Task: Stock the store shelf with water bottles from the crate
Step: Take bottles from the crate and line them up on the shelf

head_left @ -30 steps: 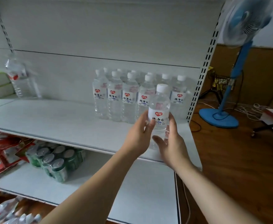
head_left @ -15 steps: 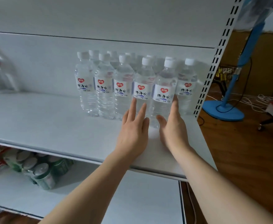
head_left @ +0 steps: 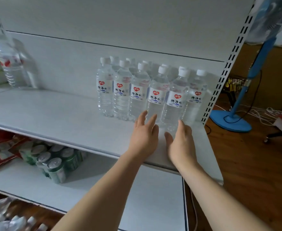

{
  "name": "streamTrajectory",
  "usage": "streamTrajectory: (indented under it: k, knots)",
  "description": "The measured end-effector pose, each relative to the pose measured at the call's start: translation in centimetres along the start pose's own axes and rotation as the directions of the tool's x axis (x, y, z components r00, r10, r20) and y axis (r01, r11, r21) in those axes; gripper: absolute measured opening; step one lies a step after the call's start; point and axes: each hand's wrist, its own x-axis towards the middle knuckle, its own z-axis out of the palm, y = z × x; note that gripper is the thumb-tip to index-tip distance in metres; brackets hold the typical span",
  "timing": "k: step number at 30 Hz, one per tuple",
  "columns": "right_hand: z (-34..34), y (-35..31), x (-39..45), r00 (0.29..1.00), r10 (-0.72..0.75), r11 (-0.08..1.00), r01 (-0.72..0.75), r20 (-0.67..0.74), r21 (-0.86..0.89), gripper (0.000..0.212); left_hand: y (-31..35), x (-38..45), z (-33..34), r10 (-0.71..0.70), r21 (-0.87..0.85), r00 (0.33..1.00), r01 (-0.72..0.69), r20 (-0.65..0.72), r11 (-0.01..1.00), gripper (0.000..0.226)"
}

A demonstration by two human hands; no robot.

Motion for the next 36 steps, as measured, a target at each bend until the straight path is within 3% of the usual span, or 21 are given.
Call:
streamTrajectory:
  k: [3,6,12,17,21,25,29,32,36]
  knots:
    - [-0.1,-0.5,-3.0,0.983,-0.175,0.984,0.176,-0.058,0.016,0.046,0.1,-3.2,-2.4,-0.068,-0.235,0.993,0.044,-0.095,0.971,0.042]
    - [1.0,-2.9,-6.7,0.924,-0.366,0.919,0.377,-0.108,0.114,0.034,-0.9,-7.9,-6.4,-0.189,-0.47,0.963,0.078,-0.193,0.879,0.029]
    - [5.6,-12.6,-17.1,0.77,-0.625,0.757,0.56,0.125,0.336,0.041,-6.7,-20.2,-16.5,-0.297,-0.345,0.893,0.176,-0.339,0.922,0.021]
    - [10.8,-19.0,-26.6,0.551,-0.744,0.668,0.596,0.379,0.445,0.039,-13.6,-32.6,-23.7,-0.52,-0.279,0.742,0.439,-0.423,0.854,0.015]
    - [14.6,-22.2,-34.0,0.377,-0.713,0.687,0.543,0.591,0.482,0.046,-17.2,-41.7,-28.2,-0.721,-0.29,0.603,0.662,-0.341,0.691,0.014]
    - [18.0,-23.0,-40.8,0.153,-0.618,0.7,0.552,0.771,0.453,0.05,-20.2,-50.2,-29.9,-0.852,-0.269,0.476,0.81,-0.218,0.521,0.031]
    - [20.6,-22.7,-45.1,0.079,-0.538,0.708,0.583,0.839,0.399,0.054,-23.0,-56.1,-30.2,-0.918,-0.105,0.336,0.926,-0.21,0.363,0.026]
    - [21.4,-22.7,-47.8,0.016,-0.511,0.708,0.575,0.859,0.411,0.049,-24.0,-58.5,-30.1,-0.932,-0.035,0.211,0.972,-0.296,0.232,0.046]
    - [21.3,-22.2,-52.5,-0.149,-0.34,0.777,0.512,0.929,0.366,0.059,-24.0,-60.4,-30.4,-0.913,-0.193,0.06,0.97,-0.405,0.149,0.053]
